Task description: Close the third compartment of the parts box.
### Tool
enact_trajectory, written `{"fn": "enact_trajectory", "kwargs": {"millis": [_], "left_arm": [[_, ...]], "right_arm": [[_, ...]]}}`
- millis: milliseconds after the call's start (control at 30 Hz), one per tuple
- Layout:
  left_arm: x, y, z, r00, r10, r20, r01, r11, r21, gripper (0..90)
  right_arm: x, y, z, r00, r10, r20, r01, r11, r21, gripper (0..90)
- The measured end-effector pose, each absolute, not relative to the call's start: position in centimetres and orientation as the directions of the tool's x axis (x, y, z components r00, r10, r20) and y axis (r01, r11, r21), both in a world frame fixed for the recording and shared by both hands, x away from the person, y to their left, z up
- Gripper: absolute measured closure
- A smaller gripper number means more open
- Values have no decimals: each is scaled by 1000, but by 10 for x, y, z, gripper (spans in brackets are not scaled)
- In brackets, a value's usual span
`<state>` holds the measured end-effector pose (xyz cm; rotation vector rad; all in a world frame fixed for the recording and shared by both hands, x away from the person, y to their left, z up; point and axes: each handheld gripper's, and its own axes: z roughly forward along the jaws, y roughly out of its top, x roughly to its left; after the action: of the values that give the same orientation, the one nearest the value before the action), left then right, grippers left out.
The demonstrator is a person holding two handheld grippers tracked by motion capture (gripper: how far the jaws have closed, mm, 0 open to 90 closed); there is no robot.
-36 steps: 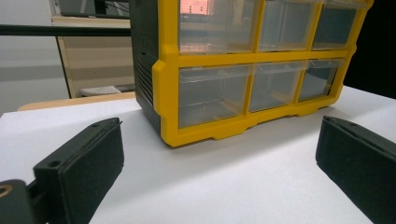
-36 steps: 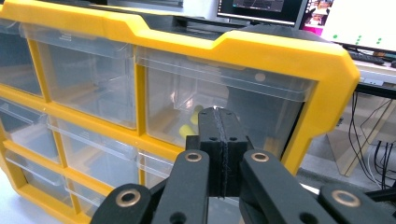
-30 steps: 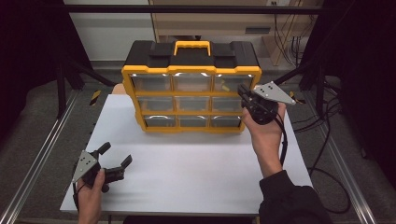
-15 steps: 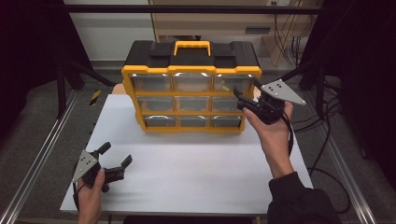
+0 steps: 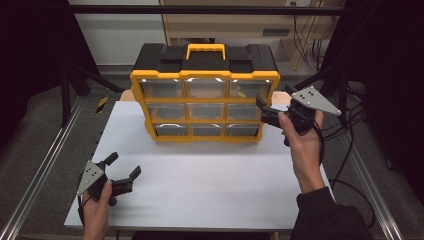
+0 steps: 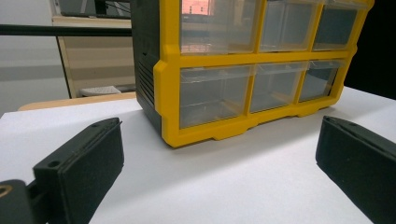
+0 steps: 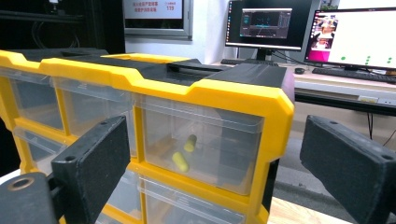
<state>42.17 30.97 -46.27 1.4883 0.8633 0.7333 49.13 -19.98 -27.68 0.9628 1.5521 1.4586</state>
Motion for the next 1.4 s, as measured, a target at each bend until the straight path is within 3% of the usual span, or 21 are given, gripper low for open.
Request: {"fn": "enact_trajectory", "kwargs": {"millis": [1400], "left_arm": [[412, 322, -460, 530, 848, -19, 86, -32, 996, 6]], "right_arm": [[460, -258, -315, -346, 938, -3, 66, 28, 997, 23]]}}
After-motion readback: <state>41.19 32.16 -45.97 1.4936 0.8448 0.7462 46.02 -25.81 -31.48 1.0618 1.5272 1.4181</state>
